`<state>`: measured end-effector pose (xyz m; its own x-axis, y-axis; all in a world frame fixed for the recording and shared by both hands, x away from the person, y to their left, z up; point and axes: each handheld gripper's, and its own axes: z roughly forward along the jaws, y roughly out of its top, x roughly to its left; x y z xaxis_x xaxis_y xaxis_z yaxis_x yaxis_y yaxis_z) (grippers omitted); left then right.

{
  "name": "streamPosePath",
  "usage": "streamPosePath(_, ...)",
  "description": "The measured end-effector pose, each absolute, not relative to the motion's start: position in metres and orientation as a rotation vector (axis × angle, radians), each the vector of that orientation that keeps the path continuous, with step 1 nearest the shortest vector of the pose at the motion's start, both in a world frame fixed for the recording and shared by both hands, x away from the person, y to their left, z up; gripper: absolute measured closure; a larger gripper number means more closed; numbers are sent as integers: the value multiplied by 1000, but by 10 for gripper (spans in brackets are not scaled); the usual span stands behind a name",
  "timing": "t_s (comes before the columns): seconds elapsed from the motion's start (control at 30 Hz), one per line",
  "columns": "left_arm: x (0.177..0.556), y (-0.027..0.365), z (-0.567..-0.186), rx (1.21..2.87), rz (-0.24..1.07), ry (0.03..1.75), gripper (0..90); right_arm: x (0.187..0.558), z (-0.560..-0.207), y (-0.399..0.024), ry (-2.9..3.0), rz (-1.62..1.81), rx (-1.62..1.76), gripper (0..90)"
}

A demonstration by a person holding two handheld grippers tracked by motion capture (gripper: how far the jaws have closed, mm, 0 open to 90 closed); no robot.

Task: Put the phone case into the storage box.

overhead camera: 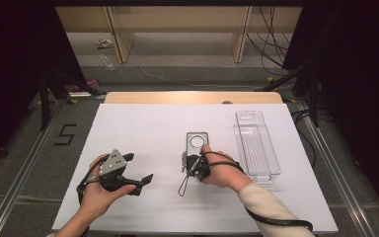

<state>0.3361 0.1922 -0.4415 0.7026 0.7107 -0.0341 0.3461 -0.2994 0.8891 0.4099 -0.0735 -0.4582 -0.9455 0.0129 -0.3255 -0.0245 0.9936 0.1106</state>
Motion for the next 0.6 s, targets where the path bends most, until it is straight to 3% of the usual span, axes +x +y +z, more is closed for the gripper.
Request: streamPosePath(0.6, 336, 192, -442, 1909, 455, 818, 22, 409, -459, -71, 2848, 158, -31, 770)
